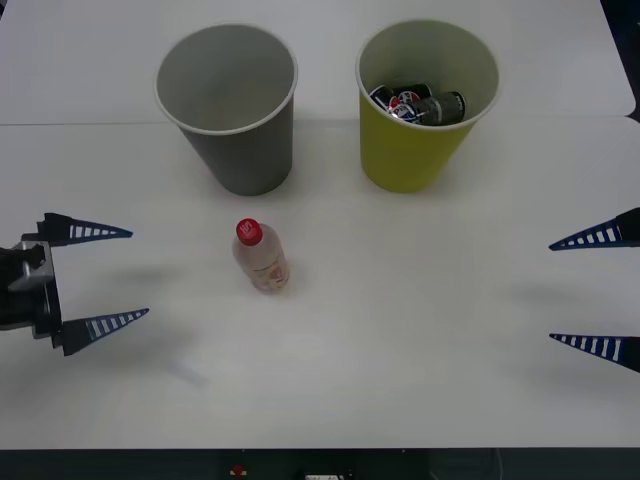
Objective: Put the can into the green bin and the plastic bottle into the gray bin
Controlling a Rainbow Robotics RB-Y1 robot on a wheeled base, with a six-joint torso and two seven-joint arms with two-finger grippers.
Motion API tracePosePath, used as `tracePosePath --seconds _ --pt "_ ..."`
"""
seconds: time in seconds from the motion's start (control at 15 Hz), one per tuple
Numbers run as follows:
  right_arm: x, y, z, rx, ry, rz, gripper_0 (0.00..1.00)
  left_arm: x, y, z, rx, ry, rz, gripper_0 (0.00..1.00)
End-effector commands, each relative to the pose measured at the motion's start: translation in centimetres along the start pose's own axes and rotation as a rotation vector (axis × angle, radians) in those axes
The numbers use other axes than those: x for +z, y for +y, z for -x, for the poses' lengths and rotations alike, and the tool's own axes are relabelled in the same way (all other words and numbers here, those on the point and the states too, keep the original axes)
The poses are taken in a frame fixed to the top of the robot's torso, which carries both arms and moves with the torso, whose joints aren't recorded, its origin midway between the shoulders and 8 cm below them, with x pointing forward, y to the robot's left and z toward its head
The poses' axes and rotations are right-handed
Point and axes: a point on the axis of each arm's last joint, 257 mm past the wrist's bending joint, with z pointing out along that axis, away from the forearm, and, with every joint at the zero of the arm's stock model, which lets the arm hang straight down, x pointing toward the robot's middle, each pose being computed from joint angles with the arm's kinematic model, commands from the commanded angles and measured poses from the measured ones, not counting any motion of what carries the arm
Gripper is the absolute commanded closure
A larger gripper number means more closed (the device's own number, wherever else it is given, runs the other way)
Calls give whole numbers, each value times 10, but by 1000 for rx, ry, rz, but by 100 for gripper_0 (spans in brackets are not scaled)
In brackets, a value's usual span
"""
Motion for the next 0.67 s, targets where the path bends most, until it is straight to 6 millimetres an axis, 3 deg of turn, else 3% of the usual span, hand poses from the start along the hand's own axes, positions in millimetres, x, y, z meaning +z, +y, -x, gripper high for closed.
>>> tracePosePath --seconds 0.07,0.67 --pt "0 0 0 0 0 0 0 11 -3 -2 5 -26 -1 0" --pt "0 0 0 0 0 0 0 61 3 -7 7 -117 -9 0"
